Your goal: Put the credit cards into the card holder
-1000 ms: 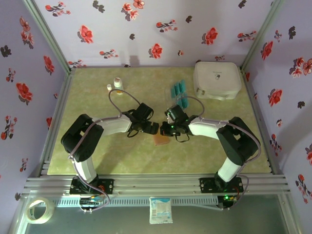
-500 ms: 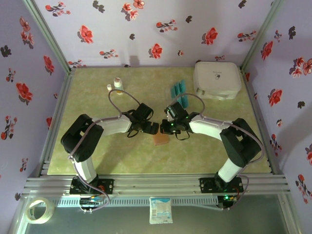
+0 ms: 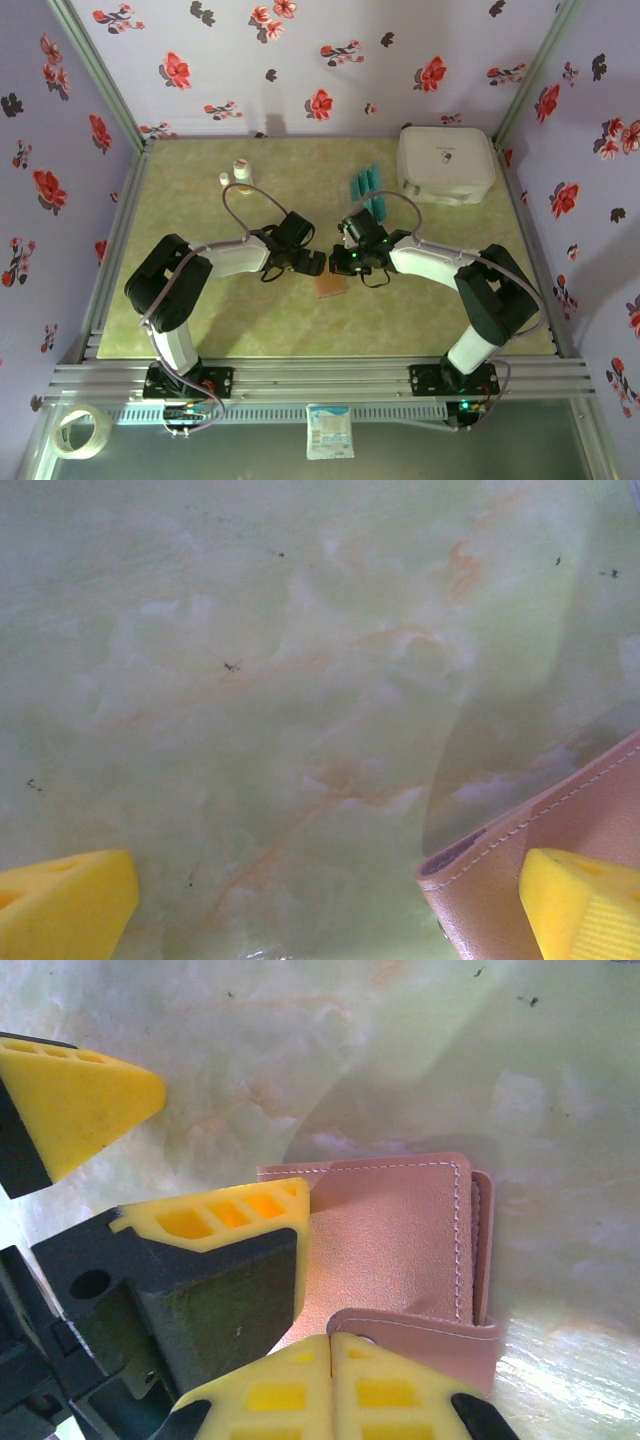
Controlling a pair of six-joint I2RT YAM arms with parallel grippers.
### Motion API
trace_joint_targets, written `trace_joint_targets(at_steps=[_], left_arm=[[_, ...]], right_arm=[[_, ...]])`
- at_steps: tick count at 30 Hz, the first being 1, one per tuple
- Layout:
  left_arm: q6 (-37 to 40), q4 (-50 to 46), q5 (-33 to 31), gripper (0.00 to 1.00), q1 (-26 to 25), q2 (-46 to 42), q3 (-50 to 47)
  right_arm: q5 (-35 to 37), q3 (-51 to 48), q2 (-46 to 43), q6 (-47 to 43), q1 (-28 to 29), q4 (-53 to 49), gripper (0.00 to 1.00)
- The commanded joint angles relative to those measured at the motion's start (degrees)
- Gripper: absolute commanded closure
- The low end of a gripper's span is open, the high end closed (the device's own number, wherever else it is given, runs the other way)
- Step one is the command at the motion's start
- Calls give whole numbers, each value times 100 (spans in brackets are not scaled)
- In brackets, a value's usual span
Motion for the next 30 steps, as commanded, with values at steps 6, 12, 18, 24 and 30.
trace_joint_targets(at_steps=[6,12,18,24,30], left_arm=[[-39,12,80,0,8,387,-191],[-29,11,77,0,11,394,-189],[-39,4,73,0,9,396,-182],[-36,-5,73,0,7,387,-191],[-30,-5,72,0,5,396,-188]], right_arm=[[-221,-140,37,39,46,198,100],[-232,-249,145,71,90,289,100],[-221,-271,225,79,90,352,100],[-187,-360,274,74,88,377,100],[-173,-541,255,137,87,467,100]])
